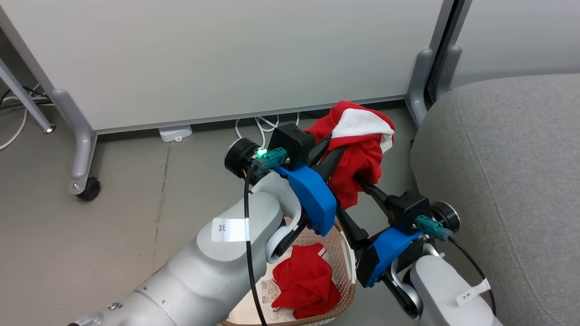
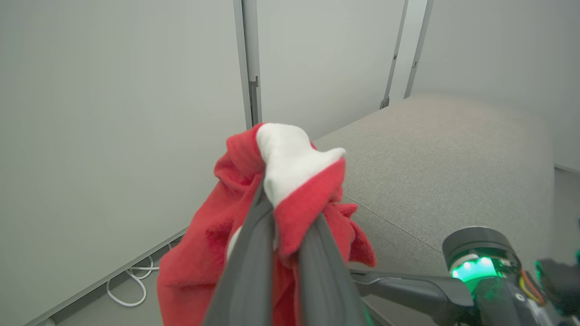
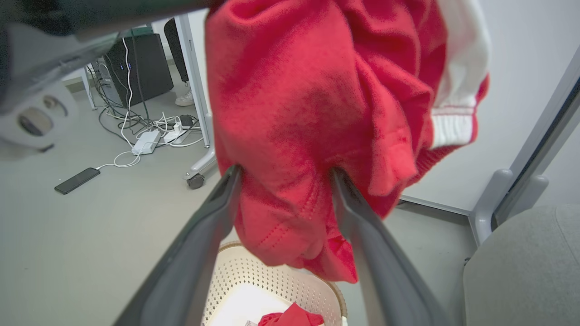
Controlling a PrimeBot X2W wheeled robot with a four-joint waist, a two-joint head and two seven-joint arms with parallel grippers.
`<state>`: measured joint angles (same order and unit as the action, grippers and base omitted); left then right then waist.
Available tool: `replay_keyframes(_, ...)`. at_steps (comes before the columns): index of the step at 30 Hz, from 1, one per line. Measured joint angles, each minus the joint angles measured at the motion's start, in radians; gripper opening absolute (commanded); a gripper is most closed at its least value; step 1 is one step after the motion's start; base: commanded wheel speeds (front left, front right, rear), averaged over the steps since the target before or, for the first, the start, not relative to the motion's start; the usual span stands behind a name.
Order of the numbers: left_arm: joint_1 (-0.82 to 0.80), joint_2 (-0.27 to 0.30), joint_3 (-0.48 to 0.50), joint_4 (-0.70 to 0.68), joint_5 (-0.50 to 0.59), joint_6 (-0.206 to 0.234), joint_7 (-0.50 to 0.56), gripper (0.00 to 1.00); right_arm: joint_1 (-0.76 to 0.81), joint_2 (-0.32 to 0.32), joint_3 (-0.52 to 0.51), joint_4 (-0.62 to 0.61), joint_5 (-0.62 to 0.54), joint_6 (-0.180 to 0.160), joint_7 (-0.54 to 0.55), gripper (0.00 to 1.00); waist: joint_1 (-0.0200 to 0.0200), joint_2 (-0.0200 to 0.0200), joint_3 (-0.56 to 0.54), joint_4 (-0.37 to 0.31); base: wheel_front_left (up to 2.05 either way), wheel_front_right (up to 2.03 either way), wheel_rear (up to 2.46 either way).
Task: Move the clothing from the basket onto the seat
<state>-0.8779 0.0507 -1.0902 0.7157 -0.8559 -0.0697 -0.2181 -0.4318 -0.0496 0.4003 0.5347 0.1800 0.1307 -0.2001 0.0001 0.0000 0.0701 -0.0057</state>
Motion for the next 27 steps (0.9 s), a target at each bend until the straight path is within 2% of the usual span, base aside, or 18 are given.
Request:
replay_keyframes(15,-0.007,0.0,-0.076,-0.028,-0.087,0.012,-0.014,0.0,-0.161,0.0,0.078,0.21,0.101,0.0,-0.039,1.0,-0.0001,0.0,-0.011,0.022,0.0,0.0,0.0)
replay_keyframes(23,-0.012,0.0,-0.107,-0.035,-0.122,0.017,-0.022,0.0,-0.206,0.0,0.117,0.262,0.124,0.0,-0.05,0.99,0.0,0.0,-0.016,0.03,0.0,0.0,0.0)
replay_keyframes(24,-0.013,0.0,-0.11,-0.035,-0.123,0.018,-0.023,0.0,-0.208,0.0,0.121,0.262,0.129,0.0,-0.053,0.33,0.0,0.0,-0.016,0.03,0.0,0.0,0.0)
replay_keyframes(25,-0.015,0.0,-0.113,-0.034,-0.127,0.02,-0.024,0.0,-0.21,0.0,0.123,0.263,0.133,0.0,-0.054,0.0,-0.0001,0.0,-0.016,0.03,0.0,0.0,0.0)
replay_keyframes(27,-0.021,0.0,-0.115,-0.031,-0.131,0.022,-0.03,0.0,-0.212,0.0,0.129,0.263,0.14,0.0,-0.057,0.0,0.0,0.0,-0.016,0.029,0.0,0.0,0.0)
